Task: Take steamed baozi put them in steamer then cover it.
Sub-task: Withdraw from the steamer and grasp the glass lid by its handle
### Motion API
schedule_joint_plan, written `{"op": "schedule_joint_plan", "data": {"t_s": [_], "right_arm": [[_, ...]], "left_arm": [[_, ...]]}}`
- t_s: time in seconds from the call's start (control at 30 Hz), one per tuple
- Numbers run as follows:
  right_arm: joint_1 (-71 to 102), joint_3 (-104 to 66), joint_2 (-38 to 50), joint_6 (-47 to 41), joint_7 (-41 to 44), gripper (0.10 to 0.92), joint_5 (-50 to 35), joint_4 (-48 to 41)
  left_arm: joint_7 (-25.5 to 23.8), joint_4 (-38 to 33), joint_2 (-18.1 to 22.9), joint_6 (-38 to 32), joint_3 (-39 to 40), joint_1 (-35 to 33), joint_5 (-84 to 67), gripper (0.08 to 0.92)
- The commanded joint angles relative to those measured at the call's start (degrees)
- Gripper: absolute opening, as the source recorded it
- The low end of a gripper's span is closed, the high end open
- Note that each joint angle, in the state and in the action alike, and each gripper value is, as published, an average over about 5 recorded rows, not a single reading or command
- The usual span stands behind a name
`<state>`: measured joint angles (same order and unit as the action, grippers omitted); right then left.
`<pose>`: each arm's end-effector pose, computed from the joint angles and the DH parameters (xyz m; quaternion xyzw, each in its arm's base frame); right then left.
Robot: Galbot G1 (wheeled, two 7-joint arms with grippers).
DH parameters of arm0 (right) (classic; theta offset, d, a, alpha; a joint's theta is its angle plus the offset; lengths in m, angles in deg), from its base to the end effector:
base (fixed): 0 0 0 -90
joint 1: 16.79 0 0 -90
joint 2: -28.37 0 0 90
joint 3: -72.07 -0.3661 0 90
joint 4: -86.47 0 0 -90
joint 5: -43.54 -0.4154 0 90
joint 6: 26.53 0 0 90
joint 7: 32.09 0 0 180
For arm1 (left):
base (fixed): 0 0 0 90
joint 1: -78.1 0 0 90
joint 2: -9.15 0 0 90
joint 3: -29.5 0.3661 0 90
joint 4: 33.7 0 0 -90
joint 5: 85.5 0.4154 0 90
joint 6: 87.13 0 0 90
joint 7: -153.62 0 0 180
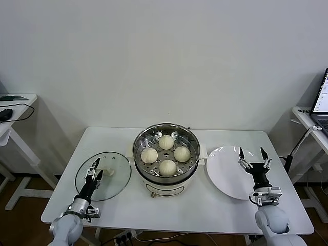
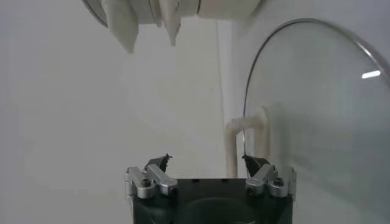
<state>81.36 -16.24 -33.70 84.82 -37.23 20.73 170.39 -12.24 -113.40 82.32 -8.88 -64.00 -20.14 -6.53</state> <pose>0.3565 -0.1813 -0.4229 0.0423 0.9962 -0.0435 0.0628 0.3444 0.1514 -0.4685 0.0640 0.6850 0.7255 0.0174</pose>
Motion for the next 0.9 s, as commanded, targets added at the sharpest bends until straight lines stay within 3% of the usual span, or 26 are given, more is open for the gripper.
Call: {"op": "schedule_joint_plan", "data": {"t_s": [0.03, 0.47, 0.9], "right_arm": [[0.14, -0.11, -0.29, 0.11, 0.15, 0.823, 0.36, -0.43], [-0.09, 0.15, -0.73, 0.10, 0.17, 0.823, 1.29, -0.59], [-0.01, 0.19, -0.60, 0.09, 0.09, 0.823, 1.49, 0.02]], "left_arm": [[-0.47, 1.34, -0.01, 0.17, 0.69, 1.89, -0.37, 0.823], [-2.11, 4.08, 0.10, 1.16, 1.95, 3.48, -0.76, 0.814], [-3.53, 6.41, 0.04, 1.21, 1.98, 4.27, -0.99, 0.462]]}}
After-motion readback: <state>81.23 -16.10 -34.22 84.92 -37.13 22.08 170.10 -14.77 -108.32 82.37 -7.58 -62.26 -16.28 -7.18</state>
